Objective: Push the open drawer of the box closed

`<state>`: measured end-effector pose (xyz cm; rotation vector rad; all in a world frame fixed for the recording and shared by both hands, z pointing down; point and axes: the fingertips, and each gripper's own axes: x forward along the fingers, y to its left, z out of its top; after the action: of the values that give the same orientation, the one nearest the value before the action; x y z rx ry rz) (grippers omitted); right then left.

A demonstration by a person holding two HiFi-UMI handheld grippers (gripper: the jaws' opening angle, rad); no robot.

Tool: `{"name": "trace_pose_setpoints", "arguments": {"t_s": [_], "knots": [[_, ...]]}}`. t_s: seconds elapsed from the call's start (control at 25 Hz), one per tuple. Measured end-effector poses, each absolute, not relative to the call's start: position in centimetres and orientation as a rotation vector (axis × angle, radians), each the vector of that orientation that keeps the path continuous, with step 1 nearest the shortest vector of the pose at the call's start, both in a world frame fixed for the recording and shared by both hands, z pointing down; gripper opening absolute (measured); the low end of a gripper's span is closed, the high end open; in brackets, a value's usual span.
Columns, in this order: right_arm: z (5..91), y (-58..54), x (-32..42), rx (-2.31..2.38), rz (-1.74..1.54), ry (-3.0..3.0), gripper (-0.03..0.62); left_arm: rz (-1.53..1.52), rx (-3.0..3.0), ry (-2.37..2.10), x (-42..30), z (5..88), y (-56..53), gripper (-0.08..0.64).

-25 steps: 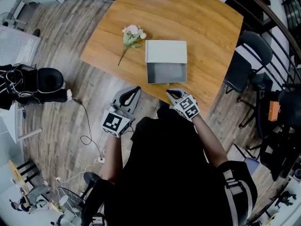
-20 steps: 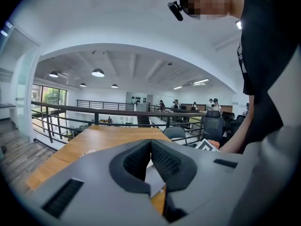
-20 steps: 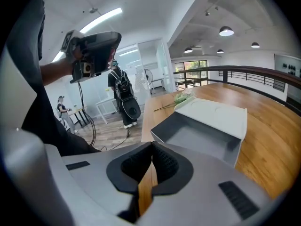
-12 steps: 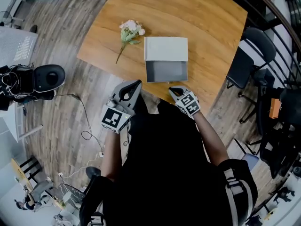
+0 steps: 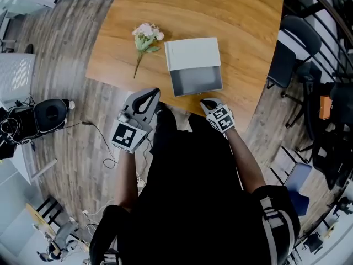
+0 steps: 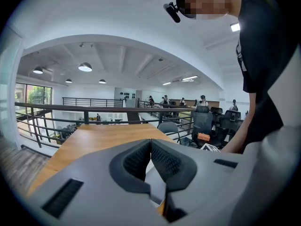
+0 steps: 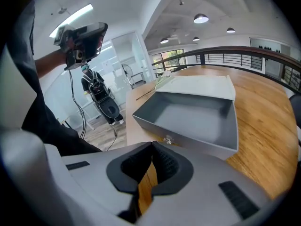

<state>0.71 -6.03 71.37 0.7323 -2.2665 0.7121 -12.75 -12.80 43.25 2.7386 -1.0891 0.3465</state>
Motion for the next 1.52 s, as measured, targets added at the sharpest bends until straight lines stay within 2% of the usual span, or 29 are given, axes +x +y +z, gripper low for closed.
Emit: {"name": "trace_pose_setpoints", "arguments": {"t_s": [0.56,1.08,1.36,1.52], "knots": [[74.9,-7.5,1.1,0.868,1.006,-2.185,0.115,0.332,2.708,-1.062,-13.6,42.4,-14.0,0.023],[75.5,-9.9,0.4,0.922,1.038,-2.196,0.127,0.374,2.713,-1.060,-13.6,42.9,-14.6,0.023],[75.6,-9.9,0.6,0.918,1.034,-2.205,0.085,0.359,2.705,-1.078,-13.6,42.9,-14.3,0.023],[75.4,-9.9,0.6,0.907,1.016,-2.213,0.081,0.356,2.696,-1.093,-13.8,42.9,-14.3,0.023]]}}
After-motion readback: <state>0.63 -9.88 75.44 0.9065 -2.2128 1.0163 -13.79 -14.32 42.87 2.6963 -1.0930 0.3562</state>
